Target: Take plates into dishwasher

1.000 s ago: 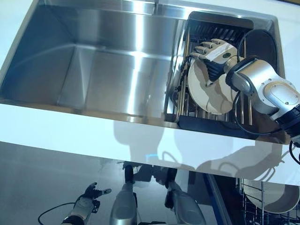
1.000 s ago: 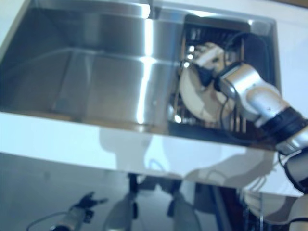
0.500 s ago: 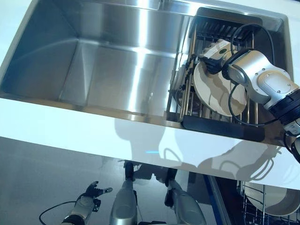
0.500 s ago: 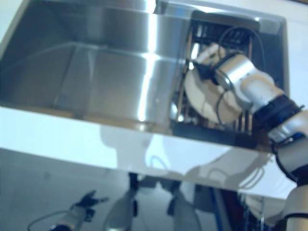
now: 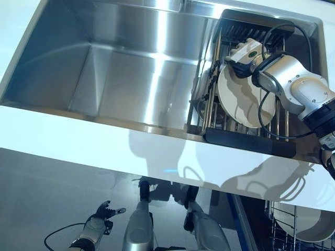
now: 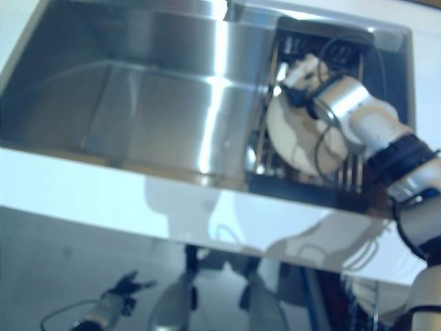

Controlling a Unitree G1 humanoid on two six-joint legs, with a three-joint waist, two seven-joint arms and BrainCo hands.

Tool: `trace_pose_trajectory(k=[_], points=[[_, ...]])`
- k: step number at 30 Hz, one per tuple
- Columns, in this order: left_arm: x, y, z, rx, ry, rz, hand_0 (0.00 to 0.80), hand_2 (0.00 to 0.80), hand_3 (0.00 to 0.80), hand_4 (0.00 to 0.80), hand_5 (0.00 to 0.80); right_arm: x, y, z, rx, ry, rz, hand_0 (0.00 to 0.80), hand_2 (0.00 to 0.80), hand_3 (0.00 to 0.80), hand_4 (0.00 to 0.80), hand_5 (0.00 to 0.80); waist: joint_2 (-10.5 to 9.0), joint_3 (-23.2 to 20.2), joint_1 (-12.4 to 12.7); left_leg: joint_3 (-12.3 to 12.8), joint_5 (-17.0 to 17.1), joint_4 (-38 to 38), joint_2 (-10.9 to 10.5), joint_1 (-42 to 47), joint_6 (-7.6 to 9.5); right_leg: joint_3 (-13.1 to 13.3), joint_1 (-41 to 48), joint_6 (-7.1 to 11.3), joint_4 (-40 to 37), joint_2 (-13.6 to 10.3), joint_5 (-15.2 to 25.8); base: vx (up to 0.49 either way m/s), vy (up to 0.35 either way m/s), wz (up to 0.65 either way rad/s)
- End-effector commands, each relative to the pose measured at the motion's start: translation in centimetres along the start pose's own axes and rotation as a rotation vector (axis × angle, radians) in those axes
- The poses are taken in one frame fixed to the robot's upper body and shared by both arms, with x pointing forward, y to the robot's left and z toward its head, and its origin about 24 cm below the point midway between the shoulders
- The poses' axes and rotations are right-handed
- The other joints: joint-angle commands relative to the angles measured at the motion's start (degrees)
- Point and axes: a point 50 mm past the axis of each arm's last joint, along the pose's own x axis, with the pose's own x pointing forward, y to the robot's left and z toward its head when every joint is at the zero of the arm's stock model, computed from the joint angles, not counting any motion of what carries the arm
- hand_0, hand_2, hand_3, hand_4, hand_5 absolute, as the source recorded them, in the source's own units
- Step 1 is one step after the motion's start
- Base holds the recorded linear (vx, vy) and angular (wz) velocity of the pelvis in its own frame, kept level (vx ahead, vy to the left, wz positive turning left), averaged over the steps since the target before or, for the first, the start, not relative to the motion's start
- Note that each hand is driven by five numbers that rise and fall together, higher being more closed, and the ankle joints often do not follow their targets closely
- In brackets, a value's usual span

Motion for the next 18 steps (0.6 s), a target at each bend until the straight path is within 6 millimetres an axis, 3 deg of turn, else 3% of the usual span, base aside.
trace_pose_trajectory(k=[1,18], points=[[-0.1,0.2,-0.4,0.052,-0.003,-0.001,0.0,0.0,0.0,0.0,0.0,-0.9,-4.3,-3.2,-0.156,0.093,-0.156,0.8,0.8,0.8,0.8,0.8,-2.5,-1.6,0.2,2.3,-1.3,-0.2,-1.8,-0.9,0.36,-0.6,2.8,5.37,0.0,-1.6,-3.4,0.0,0.0,0.0],[-0.1,0.0,-1.0,0.038,0.014,-0.002,0.0,0.0,0.0,0.0,0.0,-2.4,-4.1,-6.1,0.063,0.157,-0.321,0.8,0.8,0.8,0.8,0.8,-3.94,-5.7,-1.2,2.5,-2.9,-0.2,-1.7,2.3,0.84,0.7,5.3,5.43,-0.1,-1.2,-4.2,0.0,0.0,0.0]])
